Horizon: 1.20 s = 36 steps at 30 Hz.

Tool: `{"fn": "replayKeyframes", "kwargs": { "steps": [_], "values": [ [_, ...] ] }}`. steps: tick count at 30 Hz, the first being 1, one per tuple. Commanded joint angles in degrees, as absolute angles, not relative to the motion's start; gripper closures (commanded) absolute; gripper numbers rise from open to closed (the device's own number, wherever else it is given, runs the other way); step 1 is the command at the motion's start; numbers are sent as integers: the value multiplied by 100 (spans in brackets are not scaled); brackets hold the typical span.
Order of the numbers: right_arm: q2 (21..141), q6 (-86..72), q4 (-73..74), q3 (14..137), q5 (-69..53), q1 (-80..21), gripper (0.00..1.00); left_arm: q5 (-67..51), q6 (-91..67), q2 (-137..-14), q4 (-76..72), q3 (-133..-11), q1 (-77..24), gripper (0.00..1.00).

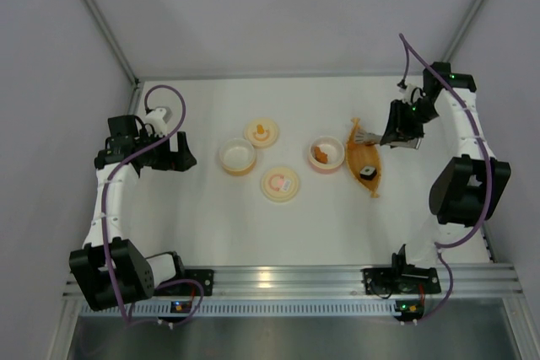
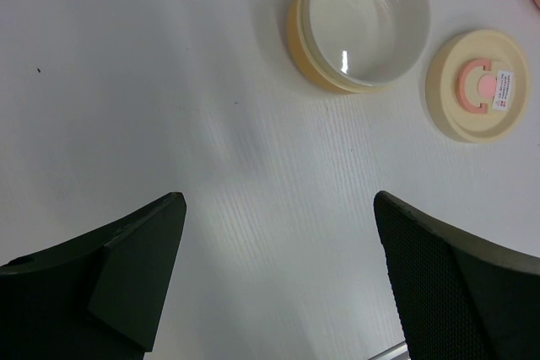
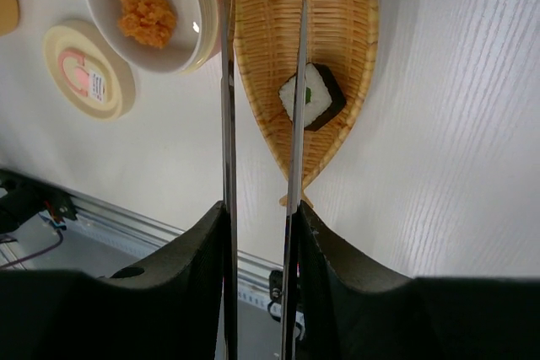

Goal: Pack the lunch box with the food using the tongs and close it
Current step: Pick up the fake food from the plate.

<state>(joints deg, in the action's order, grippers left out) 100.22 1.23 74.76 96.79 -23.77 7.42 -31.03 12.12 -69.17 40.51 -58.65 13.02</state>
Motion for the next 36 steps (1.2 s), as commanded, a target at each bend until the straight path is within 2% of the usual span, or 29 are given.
{"fn": "replayKeyframes", "kwargs": {
  "steps": [1,16,23,36],
  "values": [
    [9774,536,7743,10002,-2400,817,100,-3173,1292,-6812,3902,-5862,1318,2],
    [9475,1502,8104,10125,-2022,817,100,-3208,1292,-6820,3885,-5818,1318,2],
    [9457,2135,8622,10740,-1969,765,100,-3208,1327,-6820,3902,-5818,1301,2],
    [8842,2663,8622,10433,-1749,-474,100,-3234,1301,-6829,3885,-5810,1310,2]
  ]
}}
